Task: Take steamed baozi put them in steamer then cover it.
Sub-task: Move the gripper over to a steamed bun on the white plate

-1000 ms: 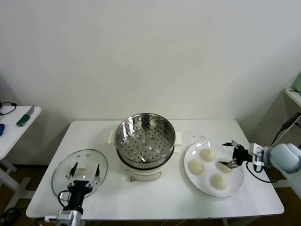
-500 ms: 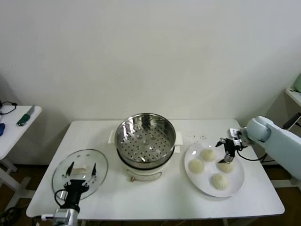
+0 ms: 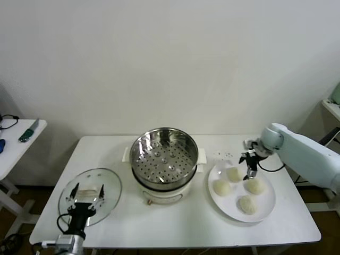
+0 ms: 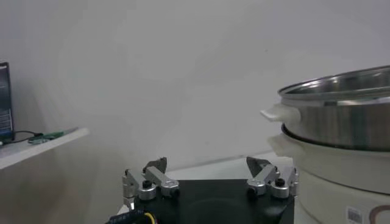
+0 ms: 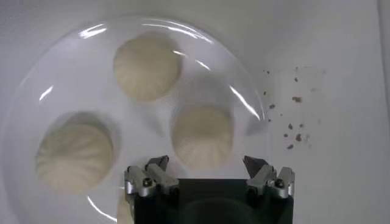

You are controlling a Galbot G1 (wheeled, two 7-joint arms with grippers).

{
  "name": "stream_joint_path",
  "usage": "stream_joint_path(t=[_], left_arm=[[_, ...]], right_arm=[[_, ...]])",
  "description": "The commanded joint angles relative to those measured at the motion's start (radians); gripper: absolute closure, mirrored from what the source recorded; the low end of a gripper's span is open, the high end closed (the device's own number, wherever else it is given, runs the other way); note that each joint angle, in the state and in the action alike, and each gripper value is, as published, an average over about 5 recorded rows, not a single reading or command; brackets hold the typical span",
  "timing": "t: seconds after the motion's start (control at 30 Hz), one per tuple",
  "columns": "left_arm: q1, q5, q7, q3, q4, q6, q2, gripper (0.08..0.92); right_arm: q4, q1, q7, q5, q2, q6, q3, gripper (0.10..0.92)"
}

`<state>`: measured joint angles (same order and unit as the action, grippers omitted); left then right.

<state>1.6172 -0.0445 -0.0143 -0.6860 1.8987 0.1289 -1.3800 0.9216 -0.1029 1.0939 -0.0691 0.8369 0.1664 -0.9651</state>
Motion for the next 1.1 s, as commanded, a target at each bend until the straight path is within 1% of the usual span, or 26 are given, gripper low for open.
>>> stream_joint_path(t=[0.03,0.6,0.87,1.1], left_arm=[[-0.007,-0.009,-0.001,-0.005,-0.007,-0.005,0.007,0.177],[-0.010,-0.013,-0.004,-0.010,-0.011,-0.006,0.004,0.177],[-0.006,-0.012,-0.004,-0.010,-0.005,-0.006,0.004,0.177],[0.000,-0.012,-0.005,-0.010,-0.003,-0.004,0.001,0.177]], right_arm=[[-0.080,-0.025,0.009,0.006,0.075,-0.006,-0.053,0.203],[-0.103,0.025,0.008,0.054,0.101,-0.034,-0.028,0.204],[-0.101,0.019,0.010,0.054,0.097,-0.042,-0.017,0.289],[-0.075,-0.022,0.013,0.015,0.078,-0.046,-0.043,0.320]])
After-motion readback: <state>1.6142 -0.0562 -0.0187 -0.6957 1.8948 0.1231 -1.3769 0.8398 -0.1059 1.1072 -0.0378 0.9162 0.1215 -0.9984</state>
